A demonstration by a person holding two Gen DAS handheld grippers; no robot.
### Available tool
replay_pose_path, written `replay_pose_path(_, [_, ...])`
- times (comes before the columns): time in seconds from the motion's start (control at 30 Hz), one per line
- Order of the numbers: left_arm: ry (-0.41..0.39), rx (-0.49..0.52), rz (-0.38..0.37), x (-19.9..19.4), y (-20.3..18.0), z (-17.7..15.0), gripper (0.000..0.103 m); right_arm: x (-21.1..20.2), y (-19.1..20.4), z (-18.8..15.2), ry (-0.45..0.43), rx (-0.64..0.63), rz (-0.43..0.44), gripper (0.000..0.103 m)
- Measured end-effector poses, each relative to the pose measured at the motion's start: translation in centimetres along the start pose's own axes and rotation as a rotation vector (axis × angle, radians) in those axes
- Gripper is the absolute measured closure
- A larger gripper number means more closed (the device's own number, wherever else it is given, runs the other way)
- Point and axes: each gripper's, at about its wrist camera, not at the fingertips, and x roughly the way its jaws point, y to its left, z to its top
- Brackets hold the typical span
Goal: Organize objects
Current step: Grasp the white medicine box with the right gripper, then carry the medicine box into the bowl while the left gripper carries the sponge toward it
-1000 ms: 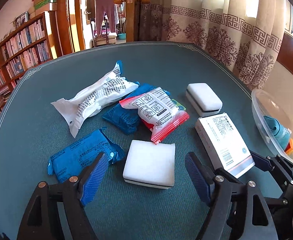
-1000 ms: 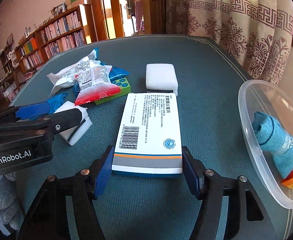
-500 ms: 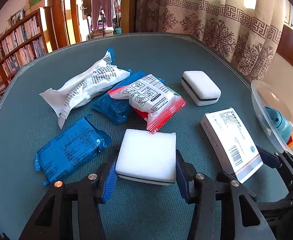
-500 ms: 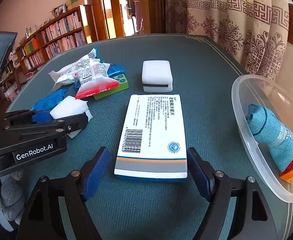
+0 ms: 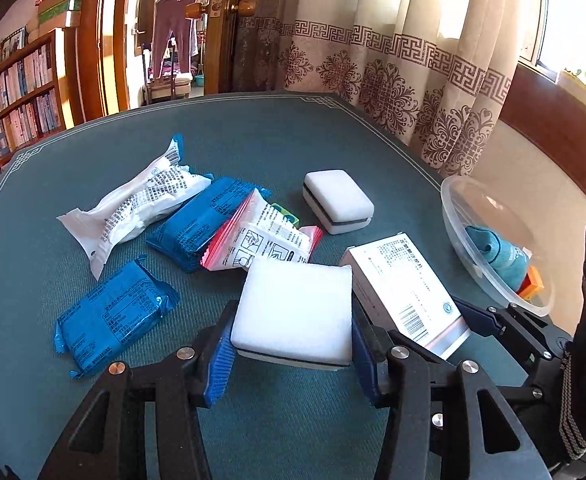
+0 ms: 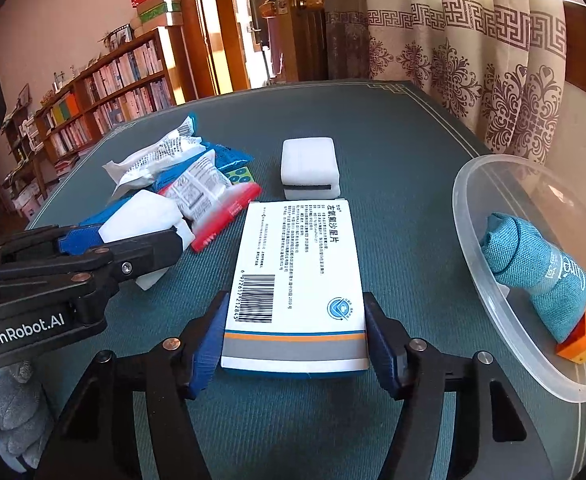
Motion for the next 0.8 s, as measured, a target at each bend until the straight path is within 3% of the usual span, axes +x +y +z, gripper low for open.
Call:
replay_pose_path(0.43, [-0.021,0.035,0.004,-0.7,-2.2,0.3,0.049,-5.5,-2.5,0.1,-0.128,0.037,-0.045,0.038])
replay_pose_path(0.8, [0.003,0.055,0.006,-0.2,-5.0,1.0,0.049,-8.9,-8.5,0.6,-0.195,0.111,-0.157,0.038])
